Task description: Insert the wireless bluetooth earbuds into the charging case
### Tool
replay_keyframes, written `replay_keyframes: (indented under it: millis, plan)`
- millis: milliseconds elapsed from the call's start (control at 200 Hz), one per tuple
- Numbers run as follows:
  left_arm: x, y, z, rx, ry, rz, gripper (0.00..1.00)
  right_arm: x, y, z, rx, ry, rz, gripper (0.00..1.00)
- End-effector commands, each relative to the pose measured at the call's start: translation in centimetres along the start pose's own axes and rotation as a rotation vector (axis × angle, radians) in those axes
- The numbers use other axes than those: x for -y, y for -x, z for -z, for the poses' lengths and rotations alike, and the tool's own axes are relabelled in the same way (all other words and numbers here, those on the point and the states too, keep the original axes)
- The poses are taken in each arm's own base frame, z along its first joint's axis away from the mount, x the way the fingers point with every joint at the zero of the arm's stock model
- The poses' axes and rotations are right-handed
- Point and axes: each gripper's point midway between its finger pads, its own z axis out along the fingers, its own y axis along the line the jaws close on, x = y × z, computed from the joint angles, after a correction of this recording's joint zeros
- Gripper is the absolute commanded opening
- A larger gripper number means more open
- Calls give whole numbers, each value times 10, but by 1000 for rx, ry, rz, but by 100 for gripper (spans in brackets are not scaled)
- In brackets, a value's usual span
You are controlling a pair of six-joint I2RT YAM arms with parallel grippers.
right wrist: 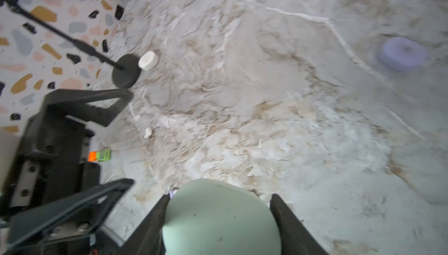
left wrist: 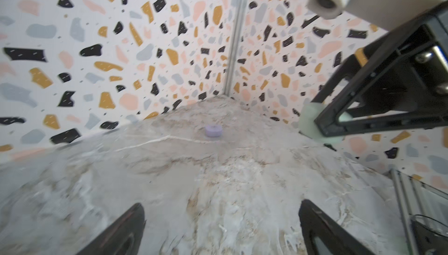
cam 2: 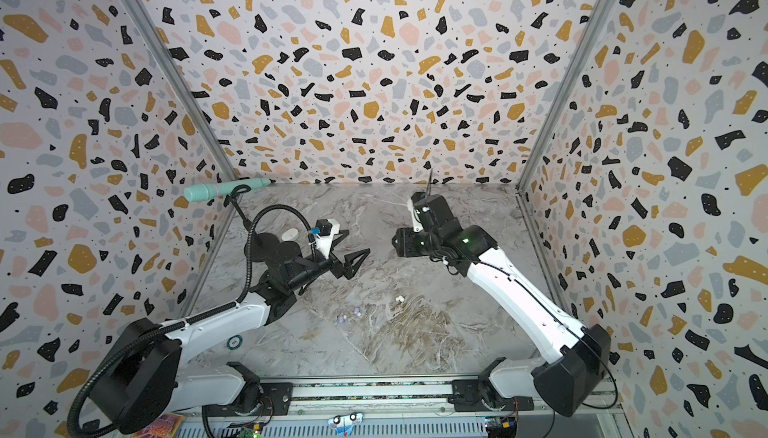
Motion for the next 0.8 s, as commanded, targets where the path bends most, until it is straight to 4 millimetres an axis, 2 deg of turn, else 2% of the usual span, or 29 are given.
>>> replay_keyframes:
  millis: [0,160,295,360,526,796]
  plan:
    - [-26,2,8,-49,174,-20,100,47,-6,-1,56,-83,-71,53]
    - [-39,3,11,-85,251,-7,100,115,-38,-18,58,-194,-201,53]
    - [-46,6,15,-70,290,20,100,160,-74,-37,25,-294,-276,53]
    - [-49,7,17,-64,303,29,100,175,-92,-47,-3,-327,-305,53]
    - [-51,5,19,-65,301,34,100,195,-119,-58,-36,-409,-343,53]
    - [-56,2,20,-72,314,37,100,205,-147,-67,-98,-445,-377,53]
